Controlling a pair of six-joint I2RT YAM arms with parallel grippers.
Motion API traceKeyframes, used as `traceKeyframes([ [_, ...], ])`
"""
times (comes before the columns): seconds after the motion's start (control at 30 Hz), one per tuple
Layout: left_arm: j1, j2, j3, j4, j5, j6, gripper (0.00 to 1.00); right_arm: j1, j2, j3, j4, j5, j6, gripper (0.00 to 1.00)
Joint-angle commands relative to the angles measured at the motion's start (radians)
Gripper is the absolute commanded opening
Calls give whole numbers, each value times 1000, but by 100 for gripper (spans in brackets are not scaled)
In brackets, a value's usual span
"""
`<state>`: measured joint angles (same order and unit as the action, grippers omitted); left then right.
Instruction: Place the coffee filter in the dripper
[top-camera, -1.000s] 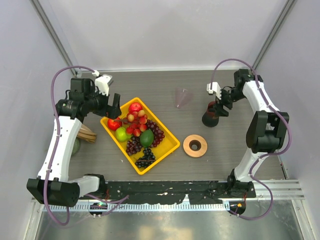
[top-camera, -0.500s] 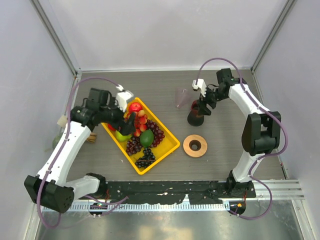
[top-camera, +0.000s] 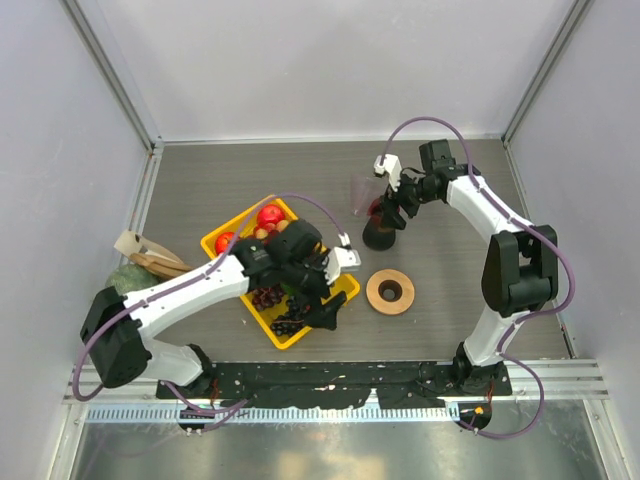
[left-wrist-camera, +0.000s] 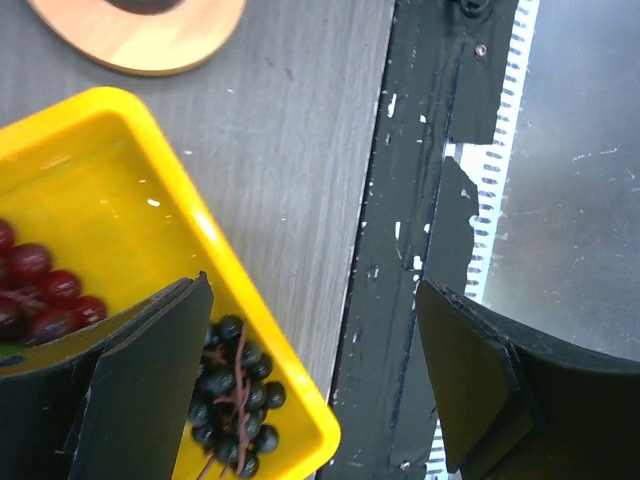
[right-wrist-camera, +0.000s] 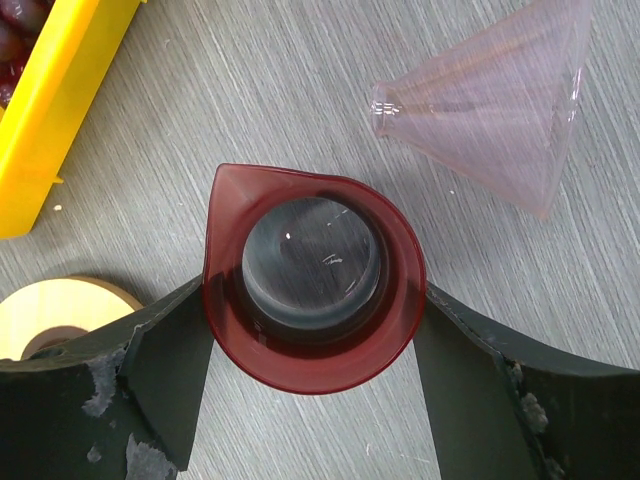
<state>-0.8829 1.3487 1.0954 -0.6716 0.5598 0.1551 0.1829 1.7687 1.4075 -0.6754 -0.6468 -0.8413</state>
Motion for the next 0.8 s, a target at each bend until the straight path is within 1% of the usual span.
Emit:
traceKeyframes([
  [0.0,-63,18,-55,174,-23,-78,93,21,-28,-39,31,29,81,78],
  [0.23,-165,113,-88,217,-132,-74,93,52,-18,-31,22,9,73,78],
  [0.3,-171,121,-109,234,-149,-74,92,62,-17,-27,22,4,74,79],
  [0.47,-169,144,-173,251,-241,-89,93,76,-12,-15,19,3,74,79],
  [0.6,-145,145,-210,283,-333,-91,94,85,1,2,-18,4,62,79],
  [0.7,-85,153,-210,277,-371,-91,95,90,3,2,-26,9,54,79],
  [0.77,-25,161,-207,271,-365,-91,95,95,3,4,-30,7,54,79],
])
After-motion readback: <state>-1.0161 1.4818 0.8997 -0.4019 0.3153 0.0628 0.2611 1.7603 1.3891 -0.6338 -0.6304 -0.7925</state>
